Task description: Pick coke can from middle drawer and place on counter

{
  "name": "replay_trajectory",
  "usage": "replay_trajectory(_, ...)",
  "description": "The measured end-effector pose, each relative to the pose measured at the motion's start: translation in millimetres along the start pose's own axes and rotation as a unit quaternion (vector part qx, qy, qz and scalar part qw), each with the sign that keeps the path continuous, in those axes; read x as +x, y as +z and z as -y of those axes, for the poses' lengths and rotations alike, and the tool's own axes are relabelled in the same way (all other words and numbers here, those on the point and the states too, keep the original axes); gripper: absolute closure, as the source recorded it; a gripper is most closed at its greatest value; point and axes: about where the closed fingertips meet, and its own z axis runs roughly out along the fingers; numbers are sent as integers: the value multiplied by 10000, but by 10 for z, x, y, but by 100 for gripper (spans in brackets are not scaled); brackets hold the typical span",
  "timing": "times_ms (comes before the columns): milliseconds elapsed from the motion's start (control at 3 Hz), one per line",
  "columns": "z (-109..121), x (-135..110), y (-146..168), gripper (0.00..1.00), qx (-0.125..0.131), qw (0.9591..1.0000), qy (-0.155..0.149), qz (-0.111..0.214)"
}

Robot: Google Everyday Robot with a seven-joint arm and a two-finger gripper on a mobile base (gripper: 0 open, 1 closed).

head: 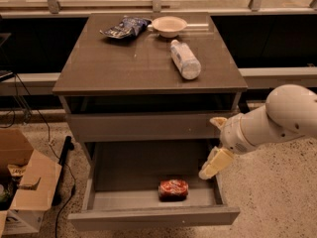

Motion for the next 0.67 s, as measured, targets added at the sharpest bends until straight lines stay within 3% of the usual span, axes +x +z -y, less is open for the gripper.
replay_trajectory(333, 5, 102, 526, 0, -461, 9976, 213, 479)
replay_trajectory(667, -40, 230, 732, 0, -649, 9958, 353, 531)
